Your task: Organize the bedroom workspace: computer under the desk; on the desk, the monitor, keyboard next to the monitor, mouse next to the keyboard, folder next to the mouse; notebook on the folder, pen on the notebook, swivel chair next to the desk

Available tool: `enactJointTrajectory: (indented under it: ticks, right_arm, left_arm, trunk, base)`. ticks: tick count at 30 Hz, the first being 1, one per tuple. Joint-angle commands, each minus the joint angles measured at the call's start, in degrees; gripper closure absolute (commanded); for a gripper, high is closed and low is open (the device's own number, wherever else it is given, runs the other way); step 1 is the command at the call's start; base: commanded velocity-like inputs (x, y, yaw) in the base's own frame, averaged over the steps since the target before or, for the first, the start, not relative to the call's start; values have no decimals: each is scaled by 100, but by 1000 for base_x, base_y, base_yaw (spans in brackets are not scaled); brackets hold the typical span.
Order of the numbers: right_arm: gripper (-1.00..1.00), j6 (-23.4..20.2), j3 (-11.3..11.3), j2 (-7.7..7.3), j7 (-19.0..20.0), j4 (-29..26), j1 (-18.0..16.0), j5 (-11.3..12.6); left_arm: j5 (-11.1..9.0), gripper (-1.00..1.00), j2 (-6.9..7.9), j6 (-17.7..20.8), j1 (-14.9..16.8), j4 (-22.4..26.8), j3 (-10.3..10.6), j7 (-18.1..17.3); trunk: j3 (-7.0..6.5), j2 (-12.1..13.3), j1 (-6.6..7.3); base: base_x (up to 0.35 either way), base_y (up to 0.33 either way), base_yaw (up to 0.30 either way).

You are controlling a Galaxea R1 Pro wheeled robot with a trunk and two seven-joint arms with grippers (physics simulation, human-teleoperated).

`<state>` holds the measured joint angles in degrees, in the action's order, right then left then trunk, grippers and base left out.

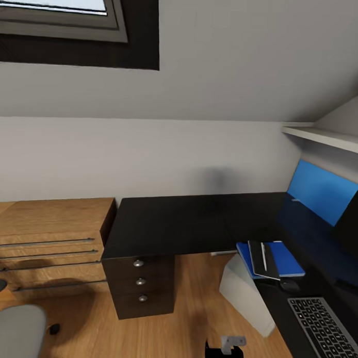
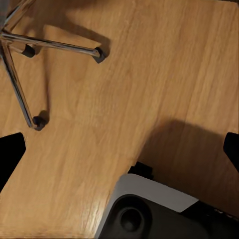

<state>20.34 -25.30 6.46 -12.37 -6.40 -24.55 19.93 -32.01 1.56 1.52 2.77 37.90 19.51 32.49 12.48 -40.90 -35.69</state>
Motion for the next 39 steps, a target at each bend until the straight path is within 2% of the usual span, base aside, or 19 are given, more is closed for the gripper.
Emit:
enactJointTrajectory:
  ticks: [1, 7, 14, 19, 26, 30, 39]
  right_arm:
    - [-100, 44, -52, 11, -28, 22, -6, 45]
    - [-100, 49, -50, 35, -27, 24, -6, 46]
    - [-100, 57, -48, 50, -28, 25, -6, 42]
    - [-100, 94, -49, 56, -28, 25, -6, 38]
    - [-100, 499, -53, 80, -28, 175, -2, 26]
    - [-100, 907, -54, 132, -28, 316, -2, 18]
    - [-100, 1354, -54, 190, -29, 395, -1, 11]
  left_arm:
    - [-33, -100, -10, 10, 5, 0, 25, 48]
    - [-33, -100, -15, 7, 5, -6, 26, 47]
    - [-32, -100, -16, -1, 5, -9, 27, 47]
    - [-28, -100, -15, -2, 5, -8, 27, 47]
    - [-18, -100, -22, -2, 5, -14, 27, 44]
    - [6, -100, -24, -2, 5, -110, 34, 40]
    - [19, -100, -32, -2, 5, -159, 36, 4]
  trunk:
    - [-10, 34, 24]
    - [-117, 275, 156]
    - [-243, 555, 310]
    - [-333, 756, 420]
    - [-459, 1037, 573]
    - [-530, 1197, 661]
    - [-692, 1558, 859]
  base:
    - [-334, 0, 0]
    - [-336, 0, 77]
    - [-328, 0, 247]
    - [-133, 0, 277]
    - [-20, 0, 284]
    - [-3, 0, 286]
    - [0, 0, 286]
